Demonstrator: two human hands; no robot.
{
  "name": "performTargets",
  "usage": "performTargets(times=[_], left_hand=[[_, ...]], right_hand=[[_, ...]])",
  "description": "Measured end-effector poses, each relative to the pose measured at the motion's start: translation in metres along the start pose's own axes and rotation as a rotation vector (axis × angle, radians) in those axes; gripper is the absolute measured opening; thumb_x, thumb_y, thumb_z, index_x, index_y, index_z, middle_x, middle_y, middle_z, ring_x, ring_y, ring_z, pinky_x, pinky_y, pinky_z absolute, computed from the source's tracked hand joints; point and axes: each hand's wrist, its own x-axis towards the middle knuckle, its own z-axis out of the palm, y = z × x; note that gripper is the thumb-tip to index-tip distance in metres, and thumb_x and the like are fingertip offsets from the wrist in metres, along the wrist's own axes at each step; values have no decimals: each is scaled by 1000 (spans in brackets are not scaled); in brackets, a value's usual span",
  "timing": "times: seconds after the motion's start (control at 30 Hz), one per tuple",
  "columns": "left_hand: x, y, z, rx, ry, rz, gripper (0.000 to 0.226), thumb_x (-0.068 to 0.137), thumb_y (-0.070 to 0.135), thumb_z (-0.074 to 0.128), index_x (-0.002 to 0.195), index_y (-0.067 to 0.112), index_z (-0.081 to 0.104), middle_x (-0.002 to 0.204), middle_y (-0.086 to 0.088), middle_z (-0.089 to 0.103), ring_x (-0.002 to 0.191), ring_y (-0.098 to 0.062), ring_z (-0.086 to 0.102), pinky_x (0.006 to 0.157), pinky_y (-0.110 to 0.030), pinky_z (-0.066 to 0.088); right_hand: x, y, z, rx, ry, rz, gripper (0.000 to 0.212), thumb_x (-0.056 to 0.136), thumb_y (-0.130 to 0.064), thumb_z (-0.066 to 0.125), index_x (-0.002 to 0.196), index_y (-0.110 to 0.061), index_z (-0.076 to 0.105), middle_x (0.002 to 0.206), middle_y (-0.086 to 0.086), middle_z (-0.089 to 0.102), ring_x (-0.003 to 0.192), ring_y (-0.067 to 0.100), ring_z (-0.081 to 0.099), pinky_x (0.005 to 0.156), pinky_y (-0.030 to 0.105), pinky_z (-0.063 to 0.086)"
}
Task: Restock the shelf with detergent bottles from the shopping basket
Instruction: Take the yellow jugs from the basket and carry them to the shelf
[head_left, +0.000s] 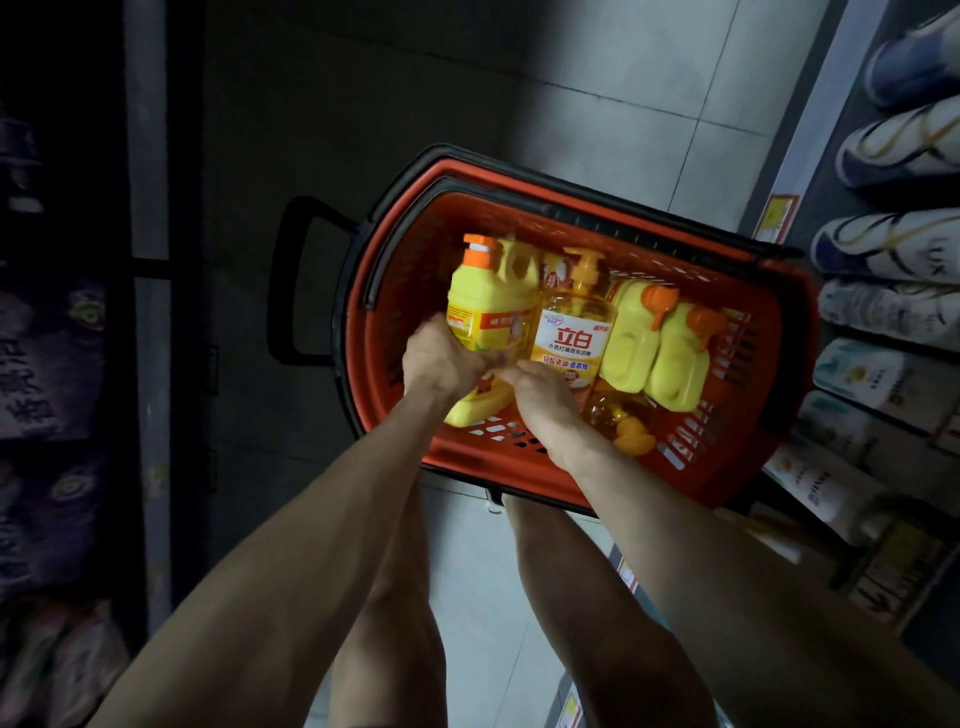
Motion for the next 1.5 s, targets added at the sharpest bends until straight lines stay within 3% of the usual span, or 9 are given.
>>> performTargets(times=[0.2,0.37,0.53,0.67,0.87,1.03,1.17,1.37,1.5], left_hand=[[-30,26,-10,124,58,-15,68,66,58,91,112,12,71,114,-12,74,106,-38,71,80,-39,54],[-77,24,-43,86,51,58,68,64,68,88,106,17,70,103,-7,76,97,-34,72,77,-36,56],[-135,27,-102,-173,-147,108,51,60,54,98,95,27,73,86,9,79,81,-16,77,77,-40,65],[-174,42,-158,-375,-324,146,49,62,27,102,104,21,78,97,5,83,90,-17,80,86,-47,65],[-230,60,-253,-429,-544,285,52,71,15,93,119,9,74,114,-6,80,106,-26,78,96,-46,60],[-282,64,-314,-438,-564,361,53,74,18,93,122,7,72,117,-10,79,108,-30,77,97,-48,59],[-334,65,-347,-466,-540,407,55,74,22,87,125,9,70,116,-8,79,108,-28,77,95,-45,61],[-395,63,-378,-570,-510,454,57,79,28,82,130,13,62,113,-6,80,102,-26,79,78,-33,65],[-419,70,-397,-632,-532,496,53,86,31,78,134,15,60,117,-6,80,106,-28,78,88,-43,62]], right_hand=[[-31,4,-6,56,21,30,17,99,-41,60,102,-27,69,125,4,67,117,27,62,108,48,49],[-52,5,-24,181,74,32,65,80,-58,53,133,-23,67,139,4,65,130,28,60,114,53,45],[-112,-29,-45,366,111,-32,15,104,-31,61,92,-28,70,101,-4,74,103,21,69,93,40,54],[-167,-53,-60,536,32,-84,11,100,-27,66,106,-21,73,100,-5,80,107,23,71,80,30,52],[-252,-86,-61,715,-163,-172,81,69,-37,88,140,-9,61,130,12,74,122,34,70,106,55,53],[-325,-112,-46,720,-192,-311,68,80,-37,87,137,-8,64,132,18,72,123,39,69,110,64,49],[-391,-137,-36,688,-126,-368,87,65,-51,97,133,-7,66,127,17,75,118,38,72,105,60,54],[-473,-153,-26,670,27,-428,58,79,-38,84,125,-4,72,115,15,79,107,35,77,99,56,59],[-510,-163,-25,608,75,-479,68,74,-48,92,125,-7,73,113,15,80,105,36,78,98,56,59]])
